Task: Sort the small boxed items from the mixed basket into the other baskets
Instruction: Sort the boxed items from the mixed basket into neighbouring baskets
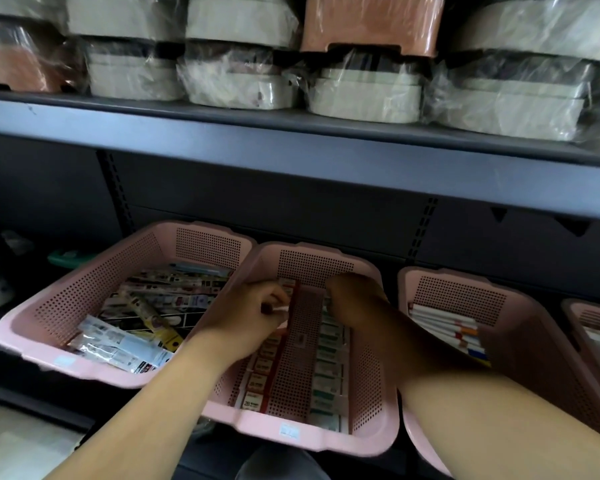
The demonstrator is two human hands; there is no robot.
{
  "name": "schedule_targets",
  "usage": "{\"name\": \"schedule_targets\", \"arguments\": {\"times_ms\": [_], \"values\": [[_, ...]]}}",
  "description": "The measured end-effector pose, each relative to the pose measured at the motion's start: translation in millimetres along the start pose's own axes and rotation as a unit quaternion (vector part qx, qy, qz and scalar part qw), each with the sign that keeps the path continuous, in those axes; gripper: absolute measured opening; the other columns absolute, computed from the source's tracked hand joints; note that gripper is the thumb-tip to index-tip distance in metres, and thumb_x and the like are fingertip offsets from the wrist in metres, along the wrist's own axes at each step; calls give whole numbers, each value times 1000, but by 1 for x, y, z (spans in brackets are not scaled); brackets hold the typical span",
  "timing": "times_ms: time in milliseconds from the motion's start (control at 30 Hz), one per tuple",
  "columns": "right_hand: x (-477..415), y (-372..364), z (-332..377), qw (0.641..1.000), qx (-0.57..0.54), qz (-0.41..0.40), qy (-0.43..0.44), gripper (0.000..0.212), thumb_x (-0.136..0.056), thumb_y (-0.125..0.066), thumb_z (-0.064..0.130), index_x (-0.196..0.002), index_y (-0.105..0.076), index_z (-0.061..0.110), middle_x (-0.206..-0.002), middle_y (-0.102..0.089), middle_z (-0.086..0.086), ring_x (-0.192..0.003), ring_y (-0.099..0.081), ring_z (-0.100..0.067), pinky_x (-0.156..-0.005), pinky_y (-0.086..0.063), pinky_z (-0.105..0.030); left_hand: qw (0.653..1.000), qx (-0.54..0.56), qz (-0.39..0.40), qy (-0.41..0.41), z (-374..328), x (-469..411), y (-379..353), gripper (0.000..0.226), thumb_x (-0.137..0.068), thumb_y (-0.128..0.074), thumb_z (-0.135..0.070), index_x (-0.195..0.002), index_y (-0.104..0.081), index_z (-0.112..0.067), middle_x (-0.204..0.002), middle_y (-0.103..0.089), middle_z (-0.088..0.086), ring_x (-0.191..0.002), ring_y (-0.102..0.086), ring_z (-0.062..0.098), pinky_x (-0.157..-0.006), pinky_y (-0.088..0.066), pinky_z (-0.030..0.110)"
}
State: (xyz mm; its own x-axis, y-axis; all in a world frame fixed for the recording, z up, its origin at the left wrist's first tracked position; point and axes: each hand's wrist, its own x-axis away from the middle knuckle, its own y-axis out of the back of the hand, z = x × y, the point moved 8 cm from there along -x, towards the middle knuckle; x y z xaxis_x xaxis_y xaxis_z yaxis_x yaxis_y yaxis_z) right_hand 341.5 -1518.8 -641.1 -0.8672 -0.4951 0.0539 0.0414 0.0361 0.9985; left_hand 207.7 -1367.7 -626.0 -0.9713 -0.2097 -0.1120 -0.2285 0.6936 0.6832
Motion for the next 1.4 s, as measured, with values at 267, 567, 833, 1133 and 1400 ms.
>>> {"name": "schedule_targets", "arguments": {"times_ms": [267,567,833,1133,1400], "values": [[42,17,59,904,-400,34,149,32,-77,-84,25,-92,-61,43,-92,-73,10,-89,-69,-6,-84,-56,-31,994,57,-92,12,-6,-7,19,23,-83,-85,-15,-79,-65,-24,-76,-67,-11,-66,-61,-8,-57,-40,8],[65,28,60,949,-281,-58,132,16,-84,-75,39,-90,-64,28,-90,-68,11,-83,-63,-7,-77,-52,-30,997,-40,-61,4,-7,-3,21,18,-96,-68,-15,-83,-65,-28,-82,-64,-14,-75,-58,-1,-55,-37,7],[62,16,76,942,-292,-81,146,24,-83,-73,40,-102,-66,27,-96,-70,8,-88,-65,-11,-81,-54,-37,995,-56,-76,3,-5,-3,21,22,-92,-62,-7,-87,-67,-28,-86,-65,-14,-77,-57,-2,-55,-36,8],[52,-15,86,976,-154,-47,147,22,-89,-67,39,-104,-71,24,-106,-71,2,-95,-67,-18,-79,-52,-31,993,24,-120,-3,7,-6,26,18,-97,-67,-19,-85,-72,-30,-85,-71,-18,-83,-65,-4,-67,-41,8],[53,-22,91,978,-138,-53,149,27,-93,-61,39,-118,-64,31,-119,-69,2,-110,-64,-21,-90,-48,-32,993,26,-115,-12,6,-6,27,24,-96,-69,-19,-80,-69,-36,-85,-70,-20,-85,-64,-5,-70,-41,10]]}}
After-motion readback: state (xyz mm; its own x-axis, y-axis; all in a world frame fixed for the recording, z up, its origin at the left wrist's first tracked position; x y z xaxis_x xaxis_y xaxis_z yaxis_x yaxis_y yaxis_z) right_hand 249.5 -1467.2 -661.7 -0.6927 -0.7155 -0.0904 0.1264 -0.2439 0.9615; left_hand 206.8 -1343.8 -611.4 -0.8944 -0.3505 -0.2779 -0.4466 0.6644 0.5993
